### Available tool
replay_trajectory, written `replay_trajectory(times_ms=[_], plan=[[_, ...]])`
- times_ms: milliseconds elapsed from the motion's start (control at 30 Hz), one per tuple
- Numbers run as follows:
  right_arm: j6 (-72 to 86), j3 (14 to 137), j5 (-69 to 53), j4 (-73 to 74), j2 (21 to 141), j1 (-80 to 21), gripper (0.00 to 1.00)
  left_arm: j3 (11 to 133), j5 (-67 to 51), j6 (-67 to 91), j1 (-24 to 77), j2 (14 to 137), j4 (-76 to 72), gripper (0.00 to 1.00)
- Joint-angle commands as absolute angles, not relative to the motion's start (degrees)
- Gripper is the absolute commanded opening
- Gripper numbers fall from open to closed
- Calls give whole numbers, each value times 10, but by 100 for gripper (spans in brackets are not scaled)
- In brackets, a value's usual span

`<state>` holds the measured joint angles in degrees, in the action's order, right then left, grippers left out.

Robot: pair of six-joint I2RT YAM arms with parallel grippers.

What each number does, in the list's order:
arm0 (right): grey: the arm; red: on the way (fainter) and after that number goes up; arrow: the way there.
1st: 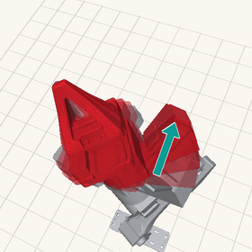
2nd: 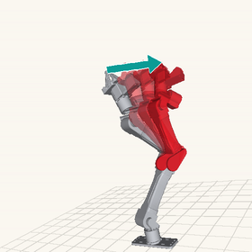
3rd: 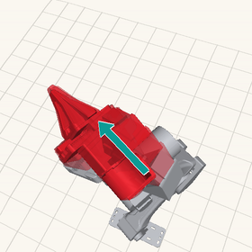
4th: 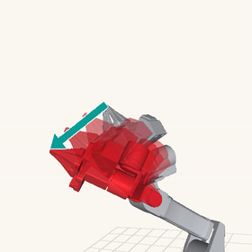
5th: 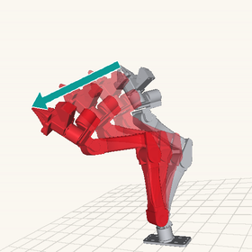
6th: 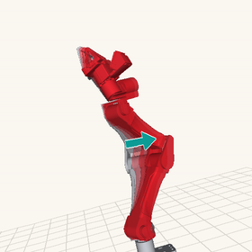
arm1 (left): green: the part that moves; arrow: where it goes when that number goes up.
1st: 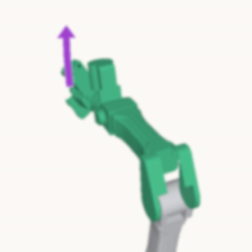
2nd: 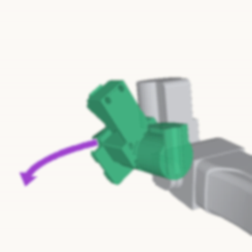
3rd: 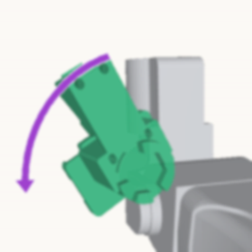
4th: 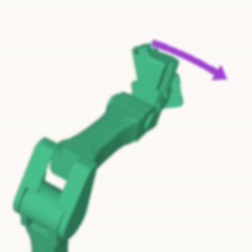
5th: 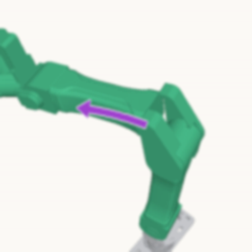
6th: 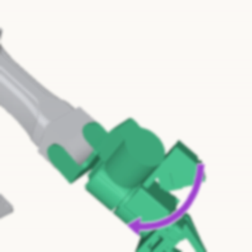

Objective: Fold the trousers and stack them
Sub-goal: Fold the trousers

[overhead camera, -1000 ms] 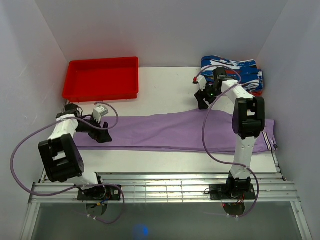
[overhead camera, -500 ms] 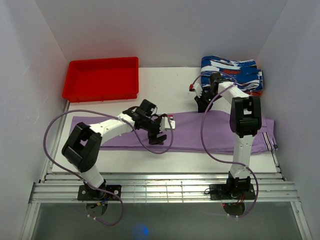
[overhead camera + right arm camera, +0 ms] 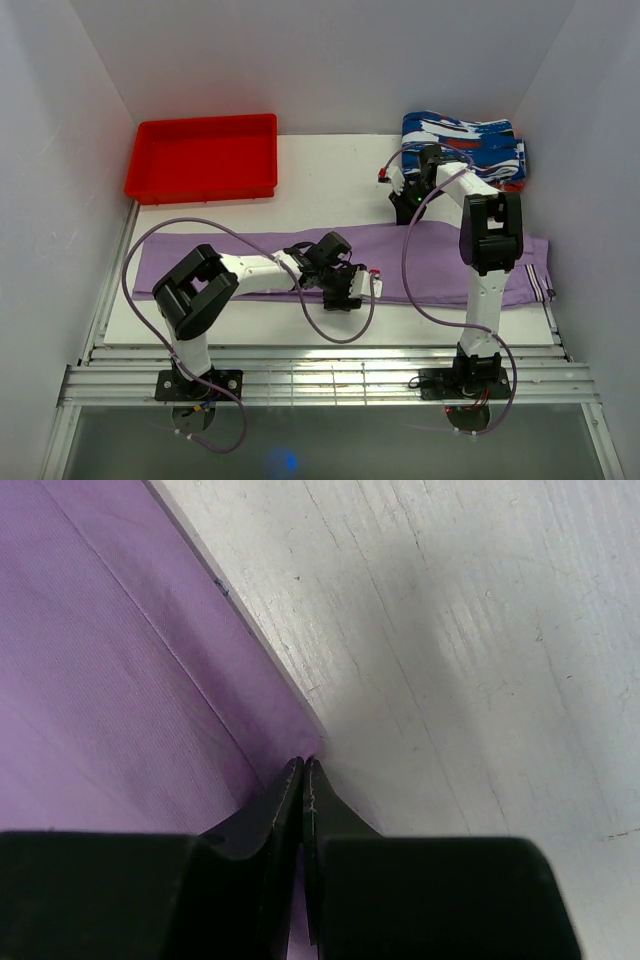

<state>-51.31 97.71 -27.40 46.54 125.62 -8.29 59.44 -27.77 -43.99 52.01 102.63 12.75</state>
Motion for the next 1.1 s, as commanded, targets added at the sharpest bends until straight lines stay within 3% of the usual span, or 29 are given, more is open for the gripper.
replay_trajectory(times_ms=[0,33,267,333,467,933,967,1000,1033,1067], plan=[[-519,1000,-285,475,1222,-83,8,579,-249,-434,532,1034,109,66],[-517,1002,-285,475,1221,-82,8,578,-246,-433,533,1037,111,55],[-489,1005,-275,434,1203,-82,8,554,-222,-437,548,1044,122,11],[-487,1013,-272,425,1201,-80,8,537,-217,-444,555,1037,120,3],[-482,1040,-269,417,1206,-74,8,524,-219,-442,557,1034,124,0],[-456,1027,-223,366,1220,-72,8,516,-228,-431,564,1027,143,0],[-455,1038,-224,381,1223,-75,9,520,-220,-418,564,1023,144,21],[-450,1063,-223,412,1225,-76,17,527,-216,-388,564,1016,147,34],[-443,1074,-224,424,1223,-75,29,539,-212,-372,564,995,149,43],[-437,1080,-224,433,1216,-75,49,545,-201,-352,563,980,151,58]])
